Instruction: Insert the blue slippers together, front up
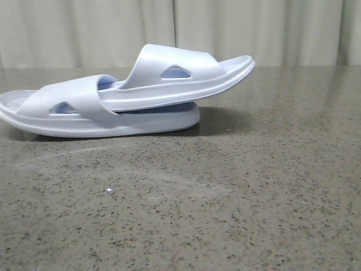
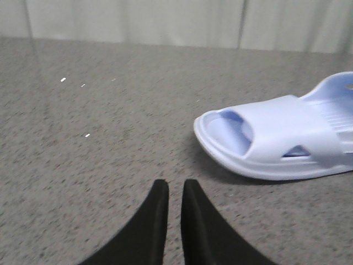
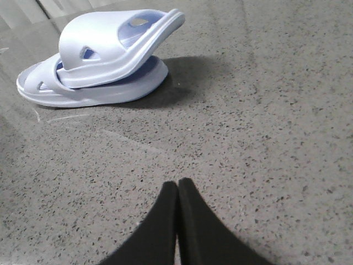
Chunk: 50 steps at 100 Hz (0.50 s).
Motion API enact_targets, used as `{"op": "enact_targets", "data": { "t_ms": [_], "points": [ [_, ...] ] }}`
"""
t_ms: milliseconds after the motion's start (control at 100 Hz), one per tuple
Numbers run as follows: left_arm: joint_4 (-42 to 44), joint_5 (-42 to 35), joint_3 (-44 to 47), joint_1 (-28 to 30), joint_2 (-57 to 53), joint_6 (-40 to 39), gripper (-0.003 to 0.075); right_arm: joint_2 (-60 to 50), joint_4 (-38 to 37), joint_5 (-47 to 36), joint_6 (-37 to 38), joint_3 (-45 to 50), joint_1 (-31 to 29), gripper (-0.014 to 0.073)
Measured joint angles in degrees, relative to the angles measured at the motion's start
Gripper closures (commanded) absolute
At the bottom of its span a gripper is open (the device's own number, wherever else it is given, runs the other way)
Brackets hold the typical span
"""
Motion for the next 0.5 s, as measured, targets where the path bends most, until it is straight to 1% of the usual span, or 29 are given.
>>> {"op": "enact_targets", "data": {
  "t_ms": [10, 50, 100, 150, 240, 280, 310, 370, 500],
  "points": [
    [1.5, 0.1, 0.1, 0.0, -0.2, -3.1, 0.0705, 0.0, 0.0, 0.0, 0.0, 0.0, 0.0, 0.0673],
    [9.4, 0.1, 0.8, 0.1, -1.6, -10.6, 0.0705, 0.0, 0.0, 0.0, 0.0, 0.0, 0.0, 0.0673],
    [15.4, -0.7, 2.0, 0.1, -3.4, -15.8, 0.0705, 0.0, 0.0, 0.0, 0.0, 0.0, 0.0, 0.0673],
    [18.7, -2.9, 3.8, 0.1, -5.4, -18.7, 0.0705, 0.0, 0.0, 0.0, 0.0, 0.0, 0.0, 0.0673],
    [21.3, -7.0, 8.1, 0.1, -9.6, -20.9, 0.0705, 0.0, 0.0, 0.0, 0.0, 0.0, 0.0, 0.0673],
    [21.8, -7.3, 9.7, 0.1, -11.8, -21.3, 0.0705, 0.0, 0.0, 0.0, 0.0, 0.0, 0.0, 0.0673],
    [22.2, -5.7, 9.7, 0.1, -13.2, -21.6, 0.0705, 0.0, 0.0, 0.0, 0.0, 0.0, 0.0, 0.0673],
    [23.2, -5.4, 9.7, 0.2, -15.2, -21.7, 0.0705, 0.0, 0.0, 0.0, 0.0, 0.0, 0.0, 0.0673],
    [24.0, -2.8, 9.7, 1.2, -15.5, -21.9, 0.0705, -0.1, 0.0, 0.0, 0.1, 0.0, 0.0, 0.0673]
  ]
}}
